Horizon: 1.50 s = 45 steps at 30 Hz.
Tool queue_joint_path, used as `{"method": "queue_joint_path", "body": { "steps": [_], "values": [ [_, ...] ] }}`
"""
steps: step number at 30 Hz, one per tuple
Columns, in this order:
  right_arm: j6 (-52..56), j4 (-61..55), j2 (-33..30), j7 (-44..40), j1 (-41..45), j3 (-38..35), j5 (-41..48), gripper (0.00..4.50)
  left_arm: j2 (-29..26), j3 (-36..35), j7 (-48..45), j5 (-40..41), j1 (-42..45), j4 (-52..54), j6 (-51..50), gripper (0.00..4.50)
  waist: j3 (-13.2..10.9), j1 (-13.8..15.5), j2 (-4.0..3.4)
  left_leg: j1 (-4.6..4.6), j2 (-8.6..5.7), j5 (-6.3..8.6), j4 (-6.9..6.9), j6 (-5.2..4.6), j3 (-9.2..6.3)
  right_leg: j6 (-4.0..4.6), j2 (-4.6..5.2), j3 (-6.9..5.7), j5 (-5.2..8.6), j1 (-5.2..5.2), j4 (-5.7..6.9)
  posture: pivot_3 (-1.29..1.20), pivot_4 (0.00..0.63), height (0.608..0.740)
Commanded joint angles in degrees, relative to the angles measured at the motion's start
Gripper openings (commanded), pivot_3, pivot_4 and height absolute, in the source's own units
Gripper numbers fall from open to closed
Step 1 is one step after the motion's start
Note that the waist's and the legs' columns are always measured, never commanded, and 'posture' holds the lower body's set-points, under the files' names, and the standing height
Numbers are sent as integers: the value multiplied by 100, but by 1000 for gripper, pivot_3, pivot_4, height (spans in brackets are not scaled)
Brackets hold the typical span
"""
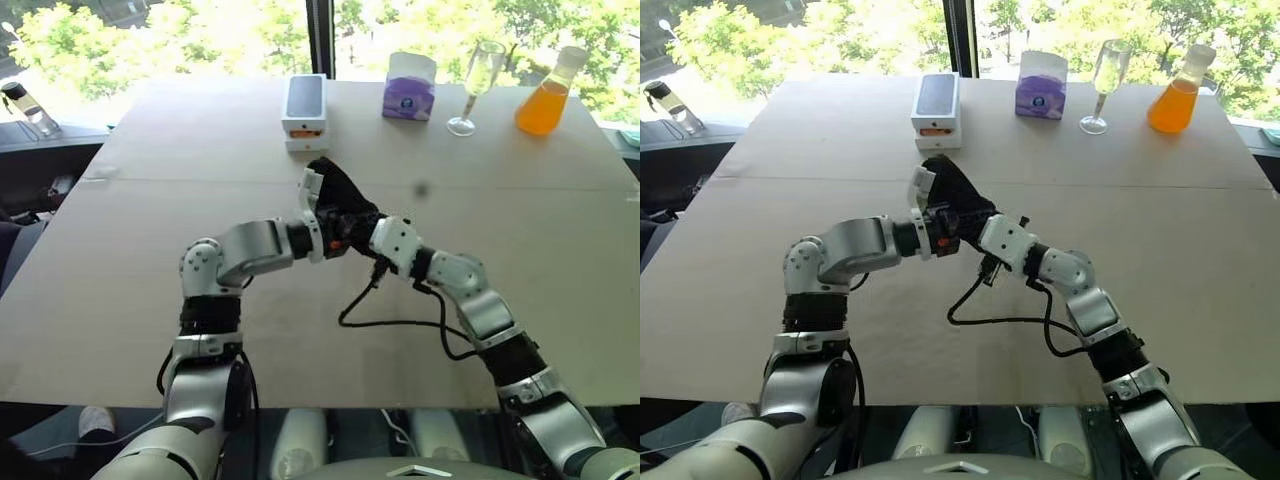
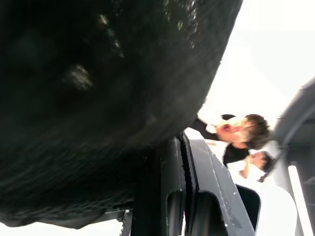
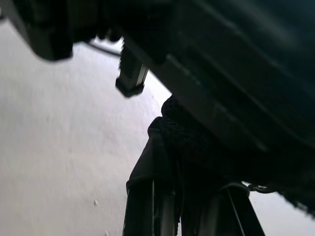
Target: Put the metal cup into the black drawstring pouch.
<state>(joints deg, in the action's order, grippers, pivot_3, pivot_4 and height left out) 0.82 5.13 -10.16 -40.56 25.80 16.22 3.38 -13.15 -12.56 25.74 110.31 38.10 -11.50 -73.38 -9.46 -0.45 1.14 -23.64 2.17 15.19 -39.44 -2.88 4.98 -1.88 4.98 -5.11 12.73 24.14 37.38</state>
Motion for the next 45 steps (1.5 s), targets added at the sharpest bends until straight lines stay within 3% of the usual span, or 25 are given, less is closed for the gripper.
{"method": "queue_joint_path", "body": {
  "steps": [1, 6, 12, 15, 21, 22, 24, 25, 27, 38, 45],
  "values": [
    [313, -147, 8, -300, 32, -35, 367, 35, 444, 35, -147, 269, 105, 177, -180, 0, 0, 20, 0, -2, -1, 0, 0, 0, 0, 0, 1, -1, 0, 0, -2, 0, 150, 737],
    [176, -102, -34, -625, 140, 572, -80, 35, 768, -121, 91, 269, 192, 208, -80, 0, 0, 20, 0, -2, -2, 0, 0, -1, -6, 0, 0, -6, 0, -4, -6, 0, 150, 737],
    [82, -238, -524, -887, -62, 802, -483, 35, 1018, -509, 572, 269, 324, 126, 95, 0, 0, 29, 1, -2, -2, 0, 1, -1, -5, -1, 1, -6, 0, -4, -8, 0, 150, 737],
    [261, -549, -877, -1156, -171, 873, -519, 35, 887, -471, 735, 269, 411, 85, 71, 0, 0, 69, 1, -5, -3, 0, 1, -1, -10, -1, 2, -10, 0, -5, -10, 0, 150, 737],
    [801, -732, -898, -1142, -55, 516, -134, 35, 573, -548, 850, 269, 582, -241, 123, 0, 0, 108, 1, -3, -1, 0, 1, 0, -11, 0, -3, -13, 0, -6, -11, 0, 150, 737],
    [839, -728, -888, -1125, -33, 482, -99, 697, 493, -546, 862, 269, 629, -321, 117, 0, 0, 110, 1, -4, -2, 0, 0, 0, -12, 0, -2, -14, 0, -6, -11, 0, 150, 737],
    [872, -705, -862, -1060, -9, 436, -93, 1242, 306, -469, 824, 269, 666, -421, 28, 0, 0, 110, 1, -4, -3, 0, 0, 0, -13, -1, -2, -15, 0, -7, -13, 0, 150, 737],
    [877, -684, -866, -1027, -1, 436, -128, 1954, 184, -400, 765, 269, 663, -461, -53, 0, 0, 110, 1, -4, -2, 0, 1, 0, -13, -1, -2, -14, 0, -7, -13, 0, 150, 737],
    [975, -692, -840, -933, -36, 387, -110, 2530, -51, -249, 684, 269, 604, -500, -179, 0, -1, 109, 1, -4, -2, 0, 2, 0, -13, 0, -2, -15, 0, -6, -15, 0, 150, 737],
    [2243, -2066, -1058, -597, -584, -417, 691, 2530, -685, -50, 147, 268, 468, -817, -249, 0, -1, 119, 0, -9, -2, 0, 7, 1, -25, -1, -1, -26, 0, -10, -26, 0, 150, 737],
    [2512, -2426, -1018, -162, -892, -569, 795, 2530, -659, -101, -104, 269, 694, -1312, -278, 0, -1, 119, 0, -7, -4, 0, 8, 0, -30, -1, -1, -33, 0, -21, -33, 0, 150, 737]
  ]
}}
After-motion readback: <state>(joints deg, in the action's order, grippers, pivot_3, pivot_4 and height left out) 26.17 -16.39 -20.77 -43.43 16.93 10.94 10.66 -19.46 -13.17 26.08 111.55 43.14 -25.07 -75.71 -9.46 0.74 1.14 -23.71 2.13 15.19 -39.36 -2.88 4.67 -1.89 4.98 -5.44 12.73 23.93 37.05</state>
